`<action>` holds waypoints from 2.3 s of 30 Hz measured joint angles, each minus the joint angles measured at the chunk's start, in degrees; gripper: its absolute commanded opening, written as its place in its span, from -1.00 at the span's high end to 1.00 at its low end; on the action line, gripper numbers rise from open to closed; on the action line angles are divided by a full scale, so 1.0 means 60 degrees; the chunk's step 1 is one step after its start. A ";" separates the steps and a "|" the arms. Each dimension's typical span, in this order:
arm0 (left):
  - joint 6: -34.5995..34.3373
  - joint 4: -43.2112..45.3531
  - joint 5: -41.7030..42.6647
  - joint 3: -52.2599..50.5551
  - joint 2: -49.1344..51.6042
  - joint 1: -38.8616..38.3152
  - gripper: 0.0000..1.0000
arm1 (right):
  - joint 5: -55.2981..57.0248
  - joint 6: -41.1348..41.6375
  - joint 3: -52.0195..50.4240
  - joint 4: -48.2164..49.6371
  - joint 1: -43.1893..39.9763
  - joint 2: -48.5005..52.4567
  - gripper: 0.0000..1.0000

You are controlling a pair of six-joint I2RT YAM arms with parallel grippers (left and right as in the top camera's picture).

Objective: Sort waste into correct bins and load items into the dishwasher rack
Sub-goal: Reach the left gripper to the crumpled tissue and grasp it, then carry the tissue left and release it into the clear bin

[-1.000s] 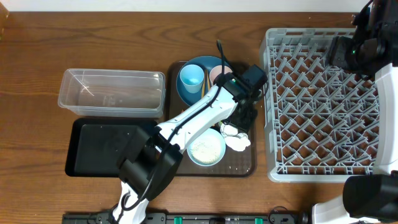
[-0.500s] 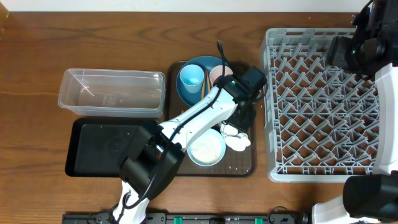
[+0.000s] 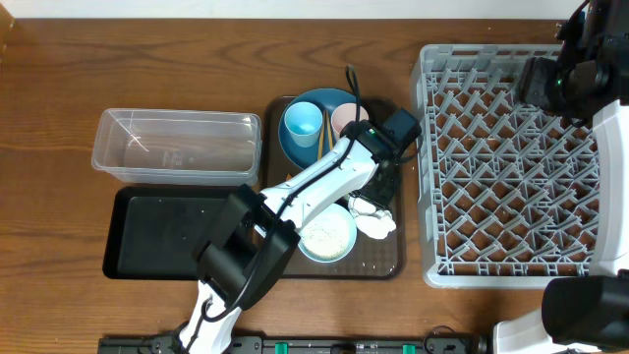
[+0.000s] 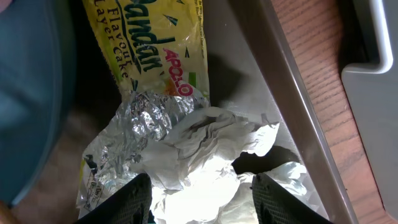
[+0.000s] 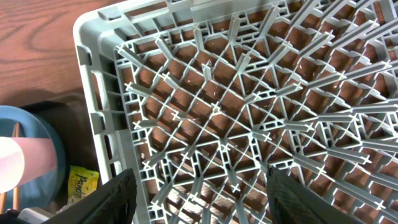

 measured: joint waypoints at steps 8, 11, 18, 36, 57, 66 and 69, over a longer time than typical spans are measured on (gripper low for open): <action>0.0000 0.0022 0.0000 0.0000 0.0004 0.0000 -0.10 | 0.0000 0.0000 0.0000 0.0015 0.0000 0.0000 -0.33; 0.0000 0.0025 0.0000 0.0000 0.0018 0.0000 -0.10 | 0.0000 0.0000 0.0000 0.0018 0.0000 0.0000 -0.33; 0.0000 0.0025 -0.0004 0.0000 0.0306 0.0000 -0.09 | 0.0000 0.0000 0.0000 0.0022 0.0000 0.0000 -0.33; 0.0029 -0.0117 -0.0036 -0.0036 0.0554 0.0000 0.71 | 0.0000 0.0000 0.0000 0.0033 0.0000 0.0000 -0.33; 0.0062 -0.0594 -0.0554 -0.0029 -0.2721 0.0557 0.76 | 0.0000 0.0000 0.0000 0.0208 0.0000 0.0000 -0.32; -0.0616 -0.1679 -0.0976 -0.0029 -0.3366 0.4612 0.80 | 0.0000 0.0000 0.0000 0.0204 0.0000 0.0000 -0.32; -0.0736 -0.1883 -0.1045 -0.0029 -0.3428 0.5901 0.79 | 0.0000 0.0000 0.0000 0.0208 0.0000 0.0000 -0.32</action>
